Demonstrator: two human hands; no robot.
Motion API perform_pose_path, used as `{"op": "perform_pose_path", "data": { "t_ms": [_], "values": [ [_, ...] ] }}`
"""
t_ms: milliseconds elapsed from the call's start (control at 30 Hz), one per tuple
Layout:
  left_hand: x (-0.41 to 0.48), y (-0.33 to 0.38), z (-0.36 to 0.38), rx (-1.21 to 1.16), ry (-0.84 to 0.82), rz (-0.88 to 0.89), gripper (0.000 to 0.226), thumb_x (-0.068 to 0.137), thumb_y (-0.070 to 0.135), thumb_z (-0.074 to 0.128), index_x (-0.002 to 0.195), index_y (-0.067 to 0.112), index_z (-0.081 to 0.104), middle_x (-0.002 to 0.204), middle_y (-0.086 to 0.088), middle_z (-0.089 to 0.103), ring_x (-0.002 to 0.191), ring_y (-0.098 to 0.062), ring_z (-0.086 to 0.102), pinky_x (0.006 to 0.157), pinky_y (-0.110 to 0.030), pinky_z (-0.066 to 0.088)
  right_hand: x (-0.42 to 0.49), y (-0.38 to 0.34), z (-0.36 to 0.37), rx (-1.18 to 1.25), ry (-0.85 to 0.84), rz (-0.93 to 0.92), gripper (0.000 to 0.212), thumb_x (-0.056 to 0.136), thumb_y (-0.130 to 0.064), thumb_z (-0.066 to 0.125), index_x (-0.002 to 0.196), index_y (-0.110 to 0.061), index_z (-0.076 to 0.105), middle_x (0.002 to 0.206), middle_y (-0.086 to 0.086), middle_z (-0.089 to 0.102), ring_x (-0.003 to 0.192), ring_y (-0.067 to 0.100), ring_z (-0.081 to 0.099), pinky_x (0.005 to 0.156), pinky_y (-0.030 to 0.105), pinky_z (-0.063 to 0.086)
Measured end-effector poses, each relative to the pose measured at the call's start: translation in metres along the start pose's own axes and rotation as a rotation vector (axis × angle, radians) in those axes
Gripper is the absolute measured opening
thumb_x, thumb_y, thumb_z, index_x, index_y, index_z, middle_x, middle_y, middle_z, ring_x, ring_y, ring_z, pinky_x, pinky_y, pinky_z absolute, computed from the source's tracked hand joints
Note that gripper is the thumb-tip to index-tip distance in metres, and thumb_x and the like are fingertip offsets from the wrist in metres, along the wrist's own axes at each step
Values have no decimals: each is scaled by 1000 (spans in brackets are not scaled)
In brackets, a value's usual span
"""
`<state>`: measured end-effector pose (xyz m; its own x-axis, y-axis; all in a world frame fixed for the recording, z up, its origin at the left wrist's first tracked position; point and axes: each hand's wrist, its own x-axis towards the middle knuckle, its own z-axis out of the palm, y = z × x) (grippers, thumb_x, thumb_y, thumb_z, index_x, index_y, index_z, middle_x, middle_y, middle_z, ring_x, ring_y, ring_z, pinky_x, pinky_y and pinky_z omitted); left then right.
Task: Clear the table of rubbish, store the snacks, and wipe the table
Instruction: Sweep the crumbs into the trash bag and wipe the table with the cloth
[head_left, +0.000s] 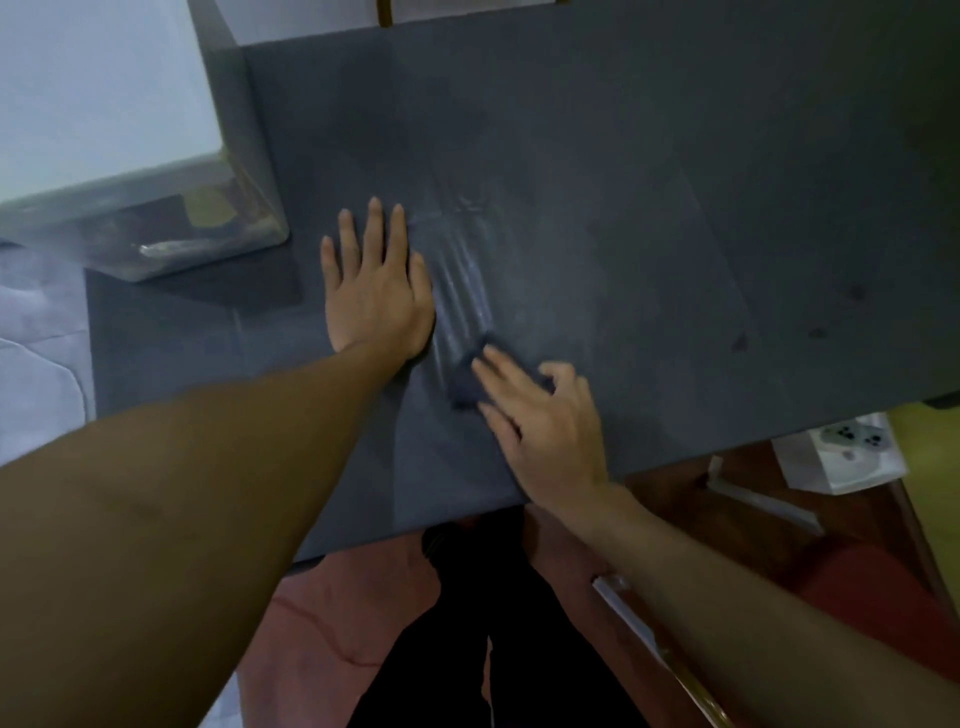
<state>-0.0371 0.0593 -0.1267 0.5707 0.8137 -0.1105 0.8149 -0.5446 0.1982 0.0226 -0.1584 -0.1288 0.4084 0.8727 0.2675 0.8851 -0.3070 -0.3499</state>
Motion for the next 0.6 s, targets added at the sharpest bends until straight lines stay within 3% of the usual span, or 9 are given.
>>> {"op": "perform_pose_path", "data": {
  "t_ms": [67, 133, 300, 367, 533, 600],
  "values": [
    [1, 1, 1, 4, 1, 1, 60, 102, 44, 12, 158, 24, 5, 167, 1, 1, 153, -25, -7, 123, -49, -2, -4, 14, -5, -9, -30, -134, 38, 99, -31, 60, 136, -23, 62, 144, -12, 55, 87, 27, 51, 73, 43, 48],
    [1, 1, 0, 3, 5, -5, 60, 102, 44, 12, 158, 25, 5, 167, 2, 0, 153, -24, -8, 123, -49, -3, 17, 38, -5, -51, -10, -106, 38, 100, -33, 58, 137, -25, 61, 145, -13, 54, 87, 27, 50, 76, 44, 49],
    [3, 2, 1, 4, -7, -2, 61, 101, 45, 10, 158, 26, 2, 166, 3, -3, 153, -22, -10, 123, -50, -4, 76, 59, 1, -95, 95, 438, 42, 99, -35, 54, 141, -28, 57, 148, -16, 51, 98, 28, 45, 86, 39, 44],
    [3, 1, 1, 3, -7, 0, 60, 102, 44, 10, 158, 26, 2, 166, 3, -4, 152, -21, -11, 123, -51, -3, 67, 42, 2, -84, 72, 362, 43, 99, -36, 54, 141, -28, 56, 148, -16, 50, 98, 26, 44, 86, 37, 42],
    [3, 3, 0, 10, 8, -12, 59, 102, 42, 14, 158, 26, 5, 166, 4, -1, 153, -20, -7, 123, -49, -1, 53, 49, -3, -66, -39, -72, 39, 101, -36, 54, 138, -25, 60, 143, -13, 56, 87, 26, 47, 75, 41, 46],
    [4, 3, 0, 2, 4, -13, 59, 103, 42, 14, 158, 26, 4, 166, 4, -1, 153, -19, -7, 123, -48, 0, 87, 71, 2, -98, -26, -30, 40, 101, -37, 53, 139, -26, 59, 143, -13, 55, 87, 27, 47, 77, 41, 47]
  ]
}}
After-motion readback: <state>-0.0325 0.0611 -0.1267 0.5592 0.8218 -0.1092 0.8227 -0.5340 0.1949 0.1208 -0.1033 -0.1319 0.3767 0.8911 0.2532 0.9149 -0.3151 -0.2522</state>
